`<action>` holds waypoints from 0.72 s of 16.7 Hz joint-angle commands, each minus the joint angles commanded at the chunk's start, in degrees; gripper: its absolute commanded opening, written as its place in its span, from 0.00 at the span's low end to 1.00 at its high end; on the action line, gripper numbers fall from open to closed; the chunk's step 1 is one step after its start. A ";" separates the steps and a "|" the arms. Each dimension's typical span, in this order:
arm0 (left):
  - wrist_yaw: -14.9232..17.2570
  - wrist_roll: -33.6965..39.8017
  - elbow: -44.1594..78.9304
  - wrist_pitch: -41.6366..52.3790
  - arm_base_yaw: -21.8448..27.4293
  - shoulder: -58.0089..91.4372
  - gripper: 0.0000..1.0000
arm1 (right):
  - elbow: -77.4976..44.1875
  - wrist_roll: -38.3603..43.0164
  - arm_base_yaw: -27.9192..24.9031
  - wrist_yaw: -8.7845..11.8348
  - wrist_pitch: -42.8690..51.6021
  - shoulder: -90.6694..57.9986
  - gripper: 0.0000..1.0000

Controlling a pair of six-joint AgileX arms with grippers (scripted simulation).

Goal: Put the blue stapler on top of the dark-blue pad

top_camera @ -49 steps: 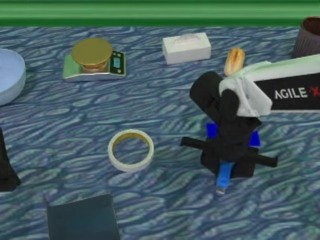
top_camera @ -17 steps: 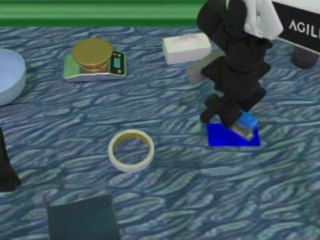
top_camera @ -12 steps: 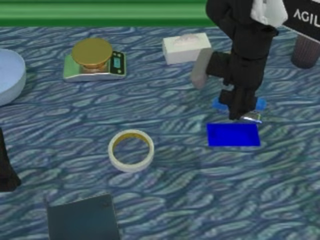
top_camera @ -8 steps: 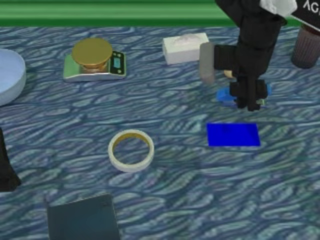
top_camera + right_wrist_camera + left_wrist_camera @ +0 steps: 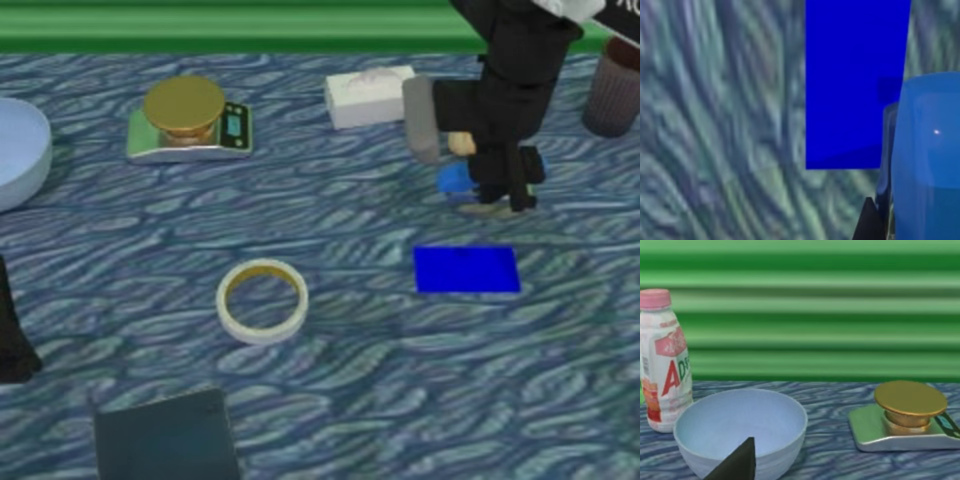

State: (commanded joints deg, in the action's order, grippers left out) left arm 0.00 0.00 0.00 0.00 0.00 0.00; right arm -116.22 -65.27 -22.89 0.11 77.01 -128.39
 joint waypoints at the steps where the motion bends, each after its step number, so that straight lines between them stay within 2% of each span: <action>1: 0.00 0.00 0.00 0.00 0.00 0.00 1.00 | 0.16 0.14 -0.33 -0.01 -0.04 0.05 0.00; 4: 0.00 0.00 0.00 0.00 0.00 0.00 1.00 | 2.14 0.22 -0.29 -0.01 -2.31 -0.31 0.00; 12: 0.00 0.00 0.00 0.00 0.00 0.00 1.00 | 15.60 0.32 -0.23 -0.05 -19.59 -3.85 0.00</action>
State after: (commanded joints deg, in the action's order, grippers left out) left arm 0.00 0.00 0.00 0.00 0.00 0.00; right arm -100.62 -64.95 -23.12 0.05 57.42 -132.24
